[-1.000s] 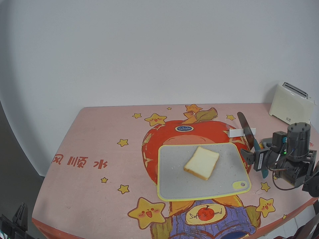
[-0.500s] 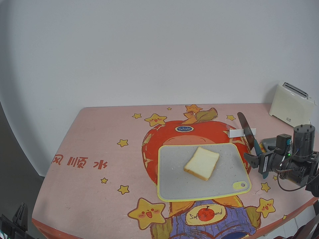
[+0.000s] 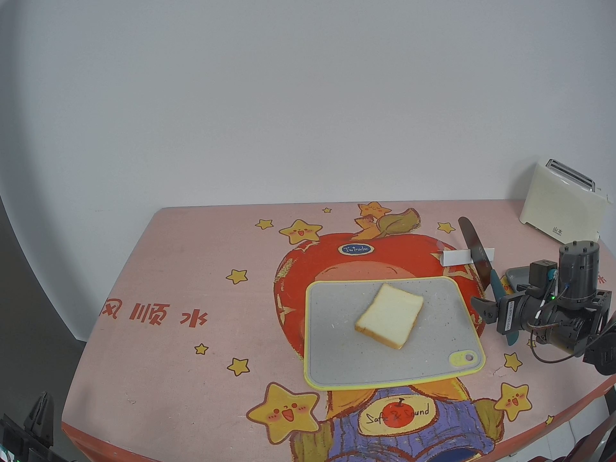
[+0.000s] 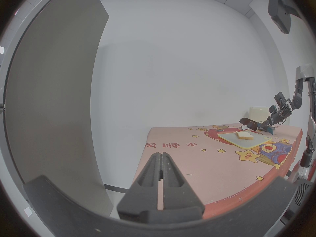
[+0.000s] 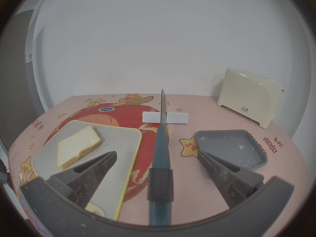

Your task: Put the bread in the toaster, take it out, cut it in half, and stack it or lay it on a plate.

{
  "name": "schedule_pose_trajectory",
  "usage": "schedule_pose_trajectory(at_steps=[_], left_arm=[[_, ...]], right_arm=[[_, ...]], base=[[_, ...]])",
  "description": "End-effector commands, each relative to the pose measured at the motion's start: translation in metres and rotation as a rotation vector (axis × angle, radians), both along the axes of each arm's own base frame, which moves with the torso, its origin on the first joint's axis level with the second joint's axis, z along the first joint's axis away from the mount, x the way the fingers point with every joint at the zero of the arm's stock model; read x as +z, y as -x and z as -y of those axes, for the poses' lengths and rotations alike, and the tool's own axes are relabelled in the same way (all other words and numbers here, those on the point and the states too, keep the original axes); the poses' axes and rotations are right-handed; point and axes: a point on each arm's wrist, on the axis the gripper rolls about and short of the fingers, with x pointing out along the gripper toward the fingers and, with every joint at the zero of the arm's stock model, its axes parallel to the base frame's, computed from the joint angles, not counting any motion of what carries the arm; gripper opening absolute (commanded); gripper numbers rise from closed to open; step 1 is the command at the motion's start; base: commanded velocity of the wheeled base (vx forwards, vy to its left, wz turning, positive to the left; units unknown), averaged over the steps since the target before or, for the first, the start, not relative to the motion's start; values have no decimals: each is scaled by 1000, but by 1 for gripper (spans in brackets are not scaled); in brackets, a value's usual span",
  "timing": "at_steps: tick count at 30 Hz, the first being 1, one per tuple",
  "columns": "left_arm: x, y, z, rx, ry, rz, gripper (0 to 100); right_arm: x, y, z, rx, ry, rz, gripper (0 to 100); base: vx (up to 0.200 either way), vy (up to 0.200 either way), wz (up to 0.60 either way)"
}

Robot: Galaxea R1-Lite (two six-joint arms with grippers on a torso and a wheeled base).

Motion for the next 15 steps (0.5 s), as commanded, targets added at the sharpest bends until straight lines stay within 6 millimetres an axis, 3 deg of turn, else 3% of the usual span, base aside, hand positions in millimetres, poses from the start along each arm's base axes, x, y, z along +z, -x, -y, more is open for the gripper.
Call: schedule_pose_trajectory(at_steps=[1, 15], left_arm=[[-5, -1, 0, 1, -1, -10, 0], [-5, -1, 0, 1, -1, -10, 0]], right_arm=[[-4, -6, -1, -5, 1, 1, 100], [-12, -17, -1, -18, -2, 25, 100]], base=[[0, 0, 0], [0, 0, 0]])
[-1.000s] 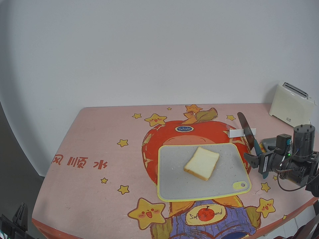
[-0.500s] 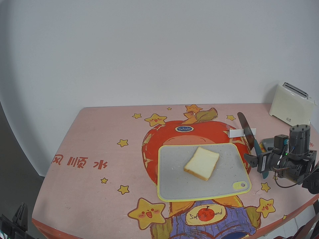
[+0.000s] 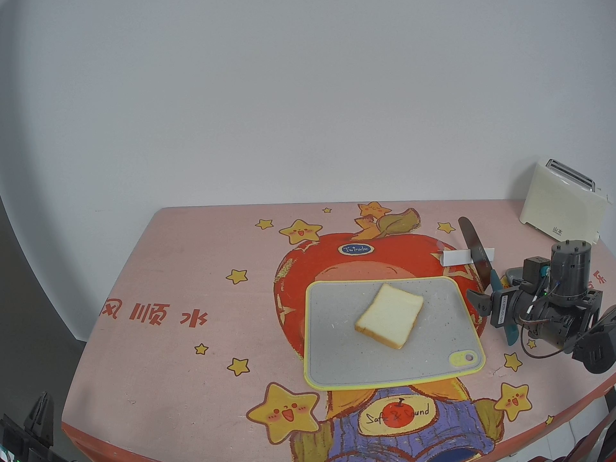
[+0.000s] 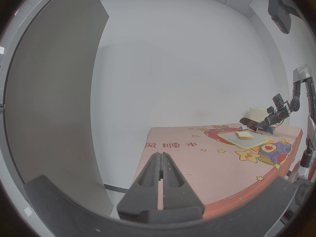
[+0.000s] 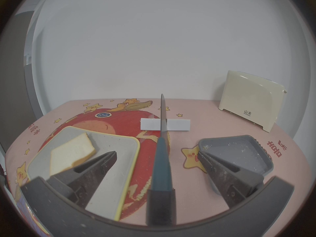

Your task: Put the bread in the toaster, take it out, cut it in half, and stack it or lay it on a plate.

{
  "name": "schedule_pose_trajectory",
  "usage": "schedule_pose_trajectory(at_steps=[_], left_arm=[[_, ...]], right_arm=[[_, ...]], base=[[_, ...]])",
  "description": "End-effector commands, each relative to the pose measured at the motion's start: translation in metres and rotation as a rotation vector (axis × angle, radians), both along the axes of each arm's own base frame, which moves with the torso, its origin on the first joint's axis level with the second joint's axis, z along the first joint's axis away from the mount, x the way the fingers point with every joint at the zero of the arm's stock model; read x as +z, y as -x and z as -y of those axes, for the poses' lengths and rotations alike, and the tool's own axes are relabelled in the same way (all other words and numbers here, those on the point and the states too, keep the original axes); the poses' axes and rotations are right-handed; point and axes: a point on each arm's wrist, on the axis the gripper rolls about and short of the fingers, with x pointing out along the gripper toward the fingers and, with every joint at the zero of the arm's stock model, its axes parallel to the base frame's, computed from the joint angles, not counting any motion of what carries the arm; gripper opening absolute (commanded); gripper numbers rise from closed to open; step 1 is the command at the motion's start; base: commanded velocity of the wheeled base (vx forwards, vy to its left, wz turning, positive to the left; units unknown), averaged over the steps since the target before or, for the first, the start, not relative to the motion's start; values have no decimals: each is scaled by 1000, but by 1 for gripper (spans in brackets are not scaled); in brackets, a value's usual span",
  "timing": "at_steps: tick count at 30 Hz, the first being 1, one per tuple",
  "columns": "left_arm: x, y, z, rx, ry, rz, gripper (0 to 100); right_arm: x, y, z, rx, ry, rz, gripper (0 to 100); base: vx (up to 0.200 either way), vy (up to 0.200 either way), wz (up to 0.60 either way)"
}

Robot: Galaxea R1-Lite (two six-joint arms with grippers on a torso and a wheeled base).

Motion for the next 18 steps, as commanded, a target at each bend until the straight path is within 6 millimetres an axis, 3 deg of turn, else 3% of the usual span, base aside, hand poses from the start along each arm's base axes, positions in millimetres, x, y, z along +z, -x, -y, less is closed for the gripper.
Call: schedule_pose_trajectory(at_steps=[1, 18], left_arm=[[-5, -1, 0, 1, 0, -10, 0], [-5, -1, 0, 1, 1, -10, 0]], right_arm=[[-4, -1, 0, -2, 5, -16, 100], [-6, 2, 0, 3, 12, -27, 100]], base=[[0, 0, 0], [0, 0, 0]])
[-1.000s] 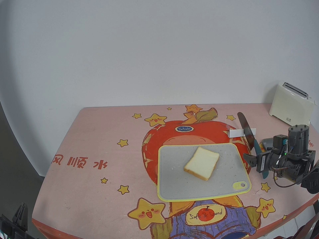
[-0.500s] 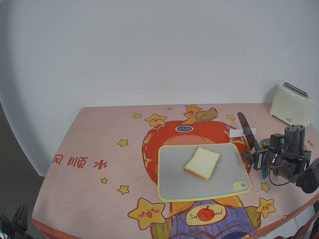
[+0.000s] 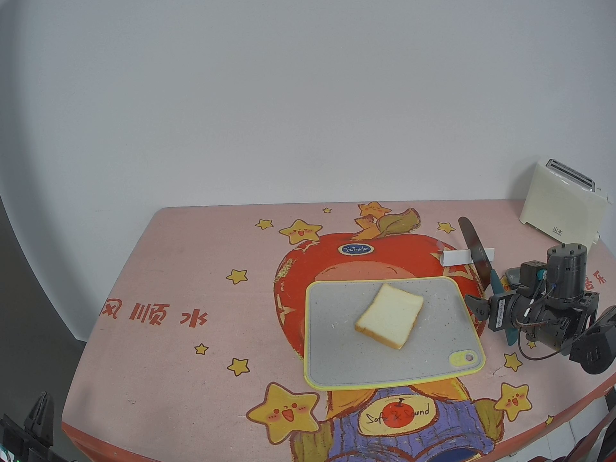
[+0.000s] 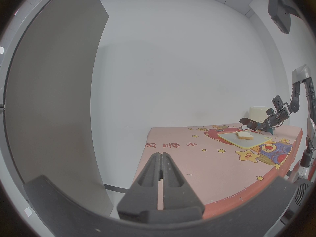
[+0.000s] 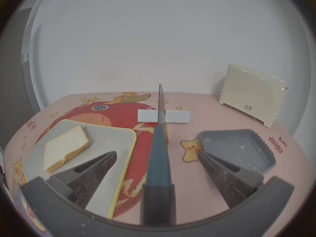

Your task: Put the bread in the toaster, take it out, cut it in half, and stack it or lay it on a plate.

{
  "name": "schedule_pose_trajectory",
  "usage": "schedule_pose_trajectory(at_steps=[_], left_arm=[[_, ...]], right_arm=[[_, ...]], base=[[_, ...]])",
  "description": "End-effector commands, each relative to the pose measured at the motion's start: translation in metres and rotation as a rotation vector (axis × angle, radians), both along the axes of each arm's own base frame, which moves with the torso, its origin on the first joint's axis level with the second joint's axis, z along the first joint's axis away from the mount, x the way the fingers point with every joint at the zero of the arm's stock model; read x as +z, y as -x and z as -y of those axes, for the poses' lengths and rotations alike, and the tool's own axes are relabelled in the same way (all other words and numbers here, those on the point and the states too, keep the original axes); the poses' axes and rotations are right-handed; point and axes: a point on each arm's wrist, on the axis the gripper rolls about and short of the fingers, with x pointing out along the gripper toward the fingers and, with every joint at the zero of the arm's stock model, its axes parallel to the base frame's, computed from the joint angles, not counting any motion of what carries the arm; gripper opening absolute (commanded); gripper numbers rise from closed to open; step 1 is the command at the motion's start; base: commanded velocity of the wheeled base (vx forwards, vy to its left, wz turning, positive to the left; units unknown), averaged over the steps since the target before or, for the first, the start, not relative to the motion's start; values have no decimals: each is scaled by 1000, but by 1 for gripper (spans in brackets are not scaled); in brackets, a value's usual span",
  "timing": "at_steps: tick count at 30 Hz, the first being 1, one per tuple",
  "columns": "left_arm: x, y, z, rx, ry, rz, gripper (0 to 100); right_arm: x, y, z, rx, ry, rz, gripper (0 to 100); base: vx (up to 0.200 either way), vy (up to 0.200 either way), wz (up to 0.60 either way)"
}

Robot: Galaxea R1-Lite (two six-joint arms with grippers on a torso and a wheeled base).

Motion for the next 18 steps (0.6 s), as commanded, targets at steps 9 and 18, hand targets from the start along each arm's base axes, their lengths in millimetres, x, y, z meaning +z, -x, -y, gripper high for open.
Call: schedule_pose_trajectory(at_steps=[9, 18], left_arm=[[-5, -1, 0, 1, -1, -10, 0], [-5, -1, 0, 1, 1, -10, 0]], right_arm=[[-1, 1, 0, 2, 9, -2, 100], [0, 2, 0, 0, 11, 0, 0]], base=[[0, 0, 0], [0, 0, 0]])
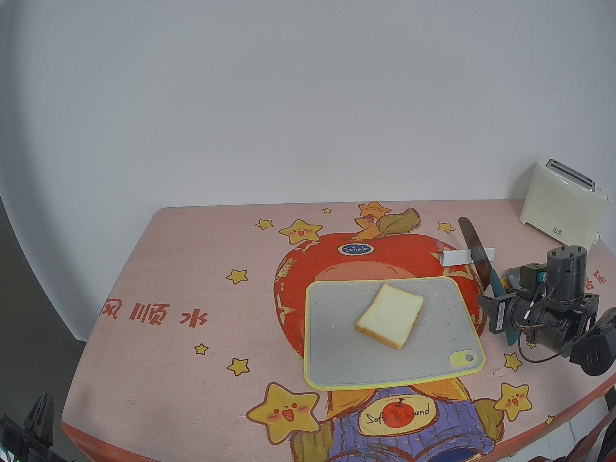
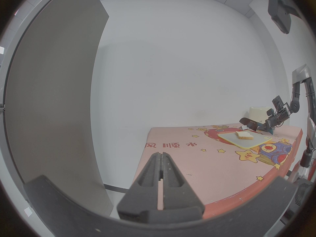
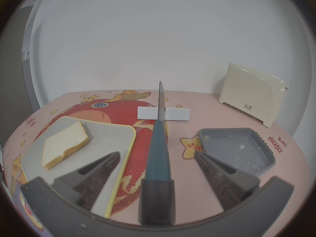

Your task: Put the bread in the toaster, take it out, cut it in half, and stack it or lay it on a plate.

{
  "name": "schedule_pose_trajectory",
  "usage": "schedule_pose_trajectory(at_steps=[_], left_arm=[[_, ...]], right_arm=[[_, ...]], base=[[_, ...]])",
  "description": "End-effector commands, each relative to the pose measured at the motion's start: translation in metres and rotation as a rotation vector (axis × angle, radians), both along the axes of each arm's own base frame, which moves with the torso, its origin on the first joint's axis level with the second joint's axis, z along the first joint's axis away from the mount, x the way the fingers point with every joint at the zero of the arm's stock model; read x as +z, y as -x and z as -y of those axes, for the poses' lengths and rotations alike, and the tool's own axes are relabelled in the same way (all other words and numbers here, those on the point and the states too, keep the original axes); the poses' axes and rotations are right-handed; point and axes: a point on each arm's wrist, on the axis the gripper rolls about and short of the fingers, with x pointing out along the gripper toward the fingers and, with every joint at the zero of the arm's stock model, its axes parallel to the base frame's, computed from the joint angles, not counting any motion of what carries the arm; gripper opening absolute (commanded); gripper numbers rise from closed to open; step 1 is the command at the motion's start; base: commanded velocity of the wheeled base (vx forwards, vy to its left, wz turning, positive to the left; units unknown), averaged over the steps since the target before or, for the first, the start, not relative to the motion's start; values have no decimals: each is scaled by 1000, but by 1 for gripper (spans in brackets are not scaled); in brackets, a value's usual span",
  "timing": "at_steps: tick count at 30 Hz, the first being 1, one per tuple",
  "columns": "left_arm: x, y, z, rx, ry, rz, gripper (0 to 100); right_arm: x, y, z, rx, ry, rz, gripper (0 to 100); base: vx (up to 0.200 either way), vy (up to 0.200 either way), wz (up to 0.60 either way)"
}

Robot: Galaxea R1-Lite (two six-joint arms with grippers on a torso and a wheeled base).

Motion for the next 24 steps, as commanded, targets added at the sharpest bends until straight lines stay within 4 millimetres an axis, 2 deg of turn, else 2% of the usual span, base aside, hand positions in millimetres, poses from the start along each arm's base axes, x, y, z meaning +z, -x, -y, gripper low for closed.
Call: schedule_pose_trajectory(at_steps=[1, 13, 24], left_arm=[[-5, -1, 0, 1, 1, -10, 0], [-5, -1, 0, 1, 1, -10, 0], [-5, -1, 0, 1, -1, -10, 0]], right_arm=[[0, 1, 0, 1, 2, 0, 0], [2, 0, -1, 0, -3, 9, 0], [19, 0, 0, -3, -33, 79, 0]], base=[[0, 0, 0], [0, 0, 0], [0, 0, 0]])
